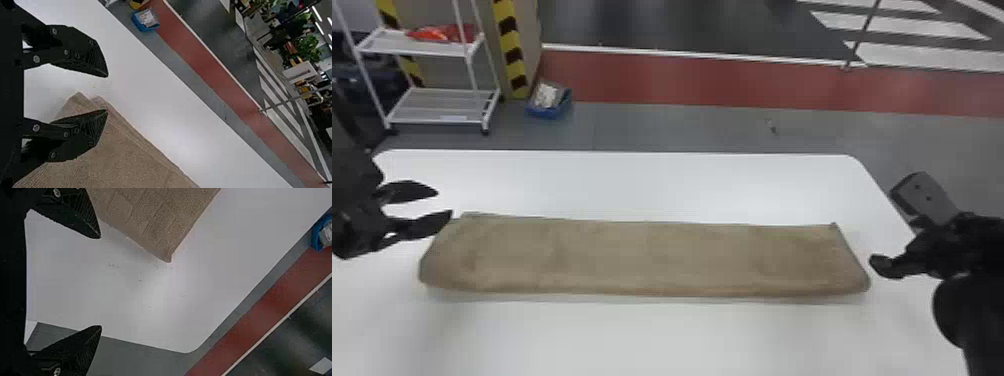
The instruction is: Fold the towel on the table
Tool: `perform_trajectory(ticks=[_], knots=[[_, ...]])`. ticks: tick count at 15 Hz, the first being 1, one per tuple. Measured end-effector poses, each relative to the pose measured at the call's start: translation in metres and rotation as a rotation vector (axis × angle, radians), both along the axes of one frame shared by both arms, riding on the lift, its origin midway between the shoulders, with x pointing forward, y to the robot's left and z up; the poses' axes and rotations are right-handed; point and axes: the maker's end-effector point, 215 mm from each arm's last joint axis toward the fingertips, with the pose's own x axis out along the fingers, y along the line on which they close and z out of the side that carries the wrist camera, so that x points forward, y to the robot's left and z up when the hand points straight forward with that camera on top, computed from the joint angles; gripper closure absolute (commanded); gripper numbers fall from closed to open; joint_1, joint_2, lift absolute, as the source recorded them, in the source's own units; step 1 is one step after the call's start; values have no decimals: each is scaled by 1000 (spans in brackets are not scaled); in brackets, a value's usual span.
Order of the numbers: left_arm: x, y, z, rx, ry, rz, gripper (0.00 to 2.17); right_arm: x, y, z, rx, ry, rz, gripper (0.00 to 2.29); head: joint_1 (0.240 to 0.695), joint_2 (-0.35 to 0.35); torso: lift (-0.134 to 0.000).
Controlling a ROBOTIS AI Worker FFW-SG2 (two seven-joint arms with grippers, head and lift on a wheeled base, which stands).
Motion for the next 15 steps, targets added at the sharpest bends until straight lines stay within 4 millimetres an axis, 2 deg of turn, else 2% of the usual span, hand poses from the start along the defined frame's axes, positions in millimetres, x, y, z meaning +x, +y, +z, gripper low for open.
perform_trajectory(ticks=[4,8,11,15], knots=[[0,0,10,-33,-31,13,36,-13,-19,2,100,-19,-100,49,695,-172,-125],[0,13,24,-153,-51,70,39,-13,-34,20,329,-74,-289,53,695,-175,-125],[-3,26,23,-248,-15,134,56,-12,-36,26,483,-99,-383,56,695,-166,-125],[-6,27,21,-278,16,144,66,-12,-35,27,519,-103,-402,60,695,-162,-125]])
